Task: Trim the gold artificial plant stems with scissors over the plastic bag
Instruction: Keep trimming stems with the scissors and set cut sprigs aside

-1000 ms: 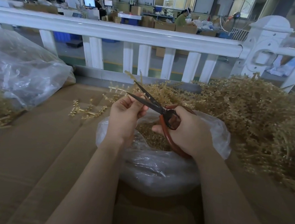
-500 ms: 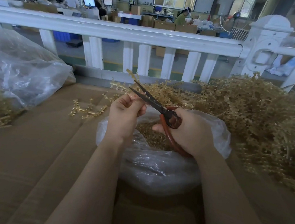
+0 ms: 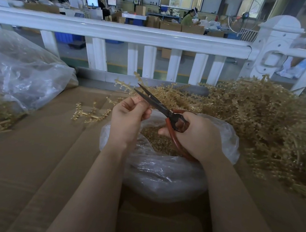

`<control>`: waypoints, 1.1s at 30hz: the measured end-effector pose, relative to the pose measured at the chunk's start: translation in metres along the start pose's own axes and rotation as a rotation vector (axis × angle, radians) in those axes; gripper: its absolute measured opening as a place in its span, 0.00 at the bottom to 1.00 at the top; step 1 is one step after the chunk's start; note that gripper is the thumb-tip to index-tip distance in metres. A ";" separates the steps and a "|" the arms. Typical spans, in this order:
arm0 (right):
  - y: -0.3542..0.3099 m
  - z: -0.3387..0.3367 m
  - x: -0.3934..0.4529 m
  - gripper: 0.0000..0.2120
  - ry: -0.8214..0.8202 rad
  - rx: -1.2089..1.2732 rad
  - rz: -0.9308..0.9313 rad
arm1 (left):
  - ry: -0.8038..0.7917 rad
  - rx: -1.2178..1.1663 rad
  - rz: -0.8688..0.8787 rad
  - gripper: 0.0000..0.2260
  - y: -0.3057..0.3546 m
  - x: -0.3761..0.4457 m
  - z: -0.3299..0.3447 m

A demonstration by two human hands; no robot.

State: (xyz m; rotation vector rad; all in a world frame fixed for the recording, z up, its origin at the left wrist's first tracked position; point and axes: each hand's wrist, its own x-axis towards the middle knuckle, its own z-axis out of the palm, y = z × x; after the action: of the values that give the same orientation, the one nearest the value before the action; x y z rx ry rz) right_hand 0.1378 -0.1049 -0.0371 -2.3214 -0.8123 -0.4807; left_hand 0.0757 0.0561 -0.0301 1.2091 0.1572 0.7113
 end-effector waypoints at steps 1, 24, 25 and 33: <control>0.000 0.000 0.000 0.22 -0.003 -0.011 -0.006 | -0.004 0.014 0.006 0.07 0.000 0.000 0.000; 0.004 -0.002 0.000 0.22 0.006 -0.082 -0.038 | -0.090 0.225 0.089 0.07 -0.007 0.001 -0.003; 0.003 -0.002 0.000 0.23 0.006 -0.094 -0.038 | -0.085 0.248 0.090 0.08 -0.007 0.000 -0.003; 0.000 -0.006 -0.001 0.23 0.029 -0.112 -0.032 | -0.080 0.246 0.084 0.12 -0.003 -0.002 0.000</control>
State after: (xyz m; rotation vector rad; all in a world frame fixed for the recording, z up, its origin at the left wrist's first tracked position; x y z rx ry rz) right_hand 0.1367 -0.1092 -0.0333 -2.4013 -0.8290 -0.5856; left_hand 0.0752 0.0544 -0.0338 1.4840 0.1304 0.7310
